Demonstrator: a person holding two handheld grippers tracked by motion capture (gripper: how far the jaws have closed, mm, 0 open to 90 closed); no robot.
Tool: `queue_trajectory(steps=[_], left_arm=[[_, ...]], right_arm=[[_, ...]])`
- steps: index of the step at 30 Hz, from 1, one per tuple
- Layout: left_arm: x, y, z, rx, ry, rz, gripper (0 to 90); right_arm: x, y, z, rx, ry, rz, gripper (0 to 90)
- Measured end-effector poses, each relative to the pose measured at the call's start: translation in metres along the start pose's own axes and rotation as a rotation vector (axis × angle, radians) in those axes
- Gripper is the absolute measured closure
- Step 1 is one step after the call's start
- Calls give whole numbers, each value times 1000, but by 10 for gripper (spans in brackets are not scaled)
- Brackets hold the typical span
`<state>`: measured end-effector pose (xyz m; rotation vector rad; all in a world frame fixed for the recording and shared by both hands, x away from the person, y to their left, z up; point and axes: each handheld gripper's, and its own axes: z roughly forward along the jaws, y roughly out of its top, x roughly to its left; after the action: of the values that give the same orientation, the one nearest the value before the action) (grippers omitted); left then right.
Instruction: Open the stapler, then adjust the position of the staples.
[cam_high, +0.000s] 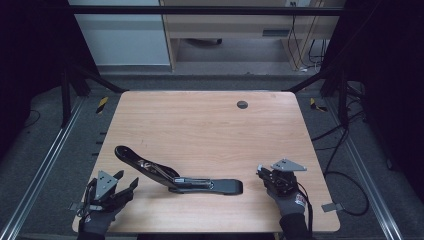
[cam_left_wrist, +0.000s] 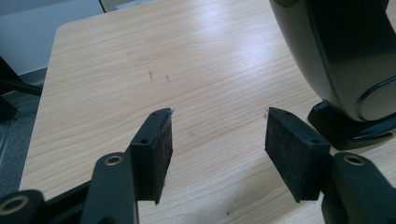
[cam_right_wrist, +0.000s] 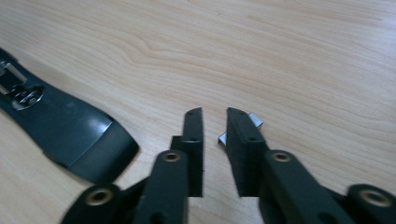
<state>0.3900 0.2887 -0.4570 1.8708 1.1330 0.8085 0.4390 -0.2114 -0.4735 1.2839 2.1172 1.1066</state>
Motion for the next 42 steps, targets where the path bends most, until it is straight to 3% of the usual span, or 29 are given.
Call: queue_trajectory(steps=[4, 8, 17, 27, 42], left_arm=[[-1, 0, 2, 7, 1, 7, 411], [-1, 0, 3, 11, 0, 11, 410], [1, 0, 3, 14, 3, 1, 408], [-1, 0, 5, 24, 3, 20, 407], [-2, 0, 5, 27, -2, 23, 408]], right_arm=[[-2, 3, 3, 4, -35, 10, 631], [-5, 6, 6, 19, -68, 37, 593], [-15, 21, 22, 46, -124, 103, 589], [-13, 25, 38, 110, -144, 111, 599], [-8, 20, 48, 181, -159, 117, 642]])
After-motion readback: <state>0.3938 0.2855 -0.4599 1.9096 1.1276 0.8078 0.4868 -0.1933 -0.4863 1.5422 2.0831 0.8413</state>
